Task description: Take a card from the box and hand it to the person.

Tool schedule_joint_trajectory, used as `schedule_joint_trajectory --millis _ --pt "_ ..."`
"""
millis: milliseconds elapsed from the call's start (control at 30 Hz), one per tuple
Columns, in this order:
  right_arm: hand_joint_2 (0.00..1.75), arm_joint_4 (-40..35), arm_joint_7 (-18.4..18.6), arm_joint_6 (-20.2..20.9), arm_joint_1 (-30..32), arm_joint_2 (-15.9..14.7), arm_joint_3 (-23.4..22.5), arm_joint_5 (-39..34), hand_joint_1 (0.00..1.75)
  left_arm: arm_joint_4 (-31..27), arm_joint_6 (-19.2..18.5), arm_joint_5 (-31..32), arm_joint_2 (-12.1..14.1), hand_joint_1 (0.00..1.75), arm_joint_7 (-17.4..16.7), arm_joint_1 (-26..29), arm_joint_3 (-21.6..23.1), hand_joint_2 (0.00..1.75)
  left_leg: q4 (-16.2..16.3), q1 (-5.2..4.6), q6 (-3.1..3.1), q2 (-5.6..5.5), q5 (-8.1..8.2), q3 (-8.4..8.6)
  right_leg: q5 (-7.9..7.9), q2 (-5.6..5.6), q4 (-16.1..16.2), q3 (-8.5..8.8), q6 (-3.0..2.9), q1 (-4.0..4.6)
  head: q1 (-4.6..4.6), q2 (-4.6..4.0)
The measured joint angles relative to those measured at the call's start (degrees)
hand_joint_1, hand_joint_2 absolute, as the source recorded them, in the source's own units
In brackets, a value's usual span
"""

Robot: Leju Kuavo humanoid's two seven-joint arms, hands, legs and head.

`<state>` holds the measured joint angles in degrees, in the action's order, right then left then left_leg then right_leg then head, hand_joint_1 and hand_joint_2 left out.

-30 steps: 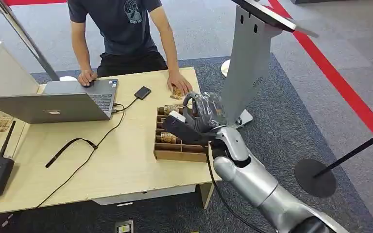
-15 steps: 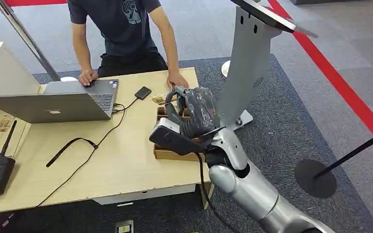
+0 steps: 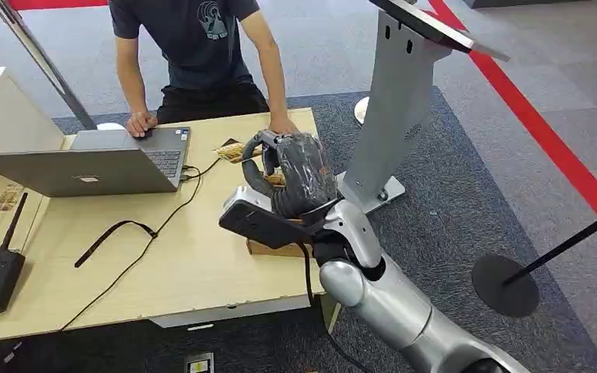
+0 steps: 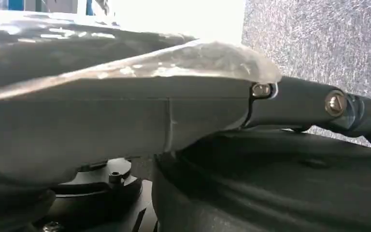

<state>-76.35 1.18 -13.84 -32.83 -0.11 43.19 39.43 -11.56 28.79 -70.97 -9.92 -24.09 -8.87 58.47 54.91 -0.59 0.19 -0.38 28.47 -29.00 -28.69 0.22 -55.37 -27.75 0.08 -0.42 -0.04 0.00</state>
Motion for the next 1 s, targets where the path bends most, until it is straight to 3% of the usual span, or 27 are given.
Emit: schedule_joint_trajectory --millis 167,667,1000 --pt "1.75 0.9 0.1 -0.1 -0.6 0.7 0.8 0.1 1.75 0.0 0.4 0.4 -0.2 0.00 -0.7 -0.2 0.0 1.75 0.0 0.00 0.00 0.00 0.00 -0.01 0.00 0.00 0.0 0.00 0.00 0.00 0.00 0.00" --pt "1.75 4.1 11.4 0.6 -2.9 1.2 3.4 5.0 1.75 0.4 0.4 0.9 -0.4 0.00 -1.4 -0.4 0.1 1.75 0.0 0.00 0.00 0.00 -0.01 0.00 0.00 0.00 0.0 0.00 0.00 0.00 0.00 0.00" --pt "1.75 6.8 14.7 1.5 -3.0 0.1 3.8 4.9 1.75 0.5 0.2 0.6 -0.4 0.00 -1.4 -0.4 0.1 1.75 0.0 0.00 0.00 0.00 -0.01 0.02 0.00 0.00 0.0 0.00 0.00 0.00 0.00 0.00"
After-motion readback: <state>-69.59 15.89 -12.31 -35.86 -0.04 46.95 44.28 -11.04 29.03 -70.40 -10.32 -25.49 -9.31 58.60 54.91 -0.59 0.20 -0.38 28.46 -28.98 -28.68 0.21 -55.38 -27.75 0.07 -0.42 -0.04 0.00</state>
